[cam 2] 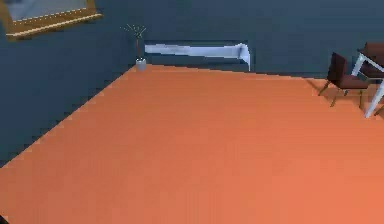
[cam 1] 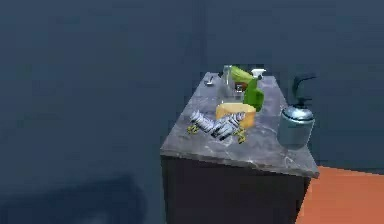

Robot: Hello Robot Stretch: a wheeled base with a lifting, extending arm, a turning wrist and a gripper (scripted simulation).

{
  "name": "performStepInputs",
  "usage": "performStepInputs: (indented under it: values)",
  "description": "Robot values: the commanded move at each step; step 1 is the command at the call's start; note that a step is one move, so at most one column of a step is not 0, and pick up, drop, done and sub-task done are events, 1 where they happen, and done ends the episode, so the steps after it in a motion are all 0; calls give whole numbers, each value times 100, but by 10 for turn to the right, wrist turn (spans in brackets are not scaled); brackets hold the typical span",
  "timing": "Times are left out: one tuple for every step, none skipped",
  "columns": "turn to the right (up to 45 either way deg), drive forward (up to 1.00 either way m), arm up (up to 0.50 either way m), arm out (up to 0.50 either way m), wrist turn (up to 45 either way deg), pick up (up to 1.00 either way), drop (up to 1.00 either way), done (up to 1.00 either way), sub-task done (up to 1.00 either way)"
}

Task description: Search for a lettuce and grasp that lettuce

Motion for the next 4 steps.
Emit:
performStepInputs:
  values:
    - [450,0,0,0,0,0,0,0,0]
    - [450,0,0,0,0,0,0,0,0]
    - [120,0,0,0,0,0,0,0,0]
    - [0,15,0,0,0,0,0,0,0]
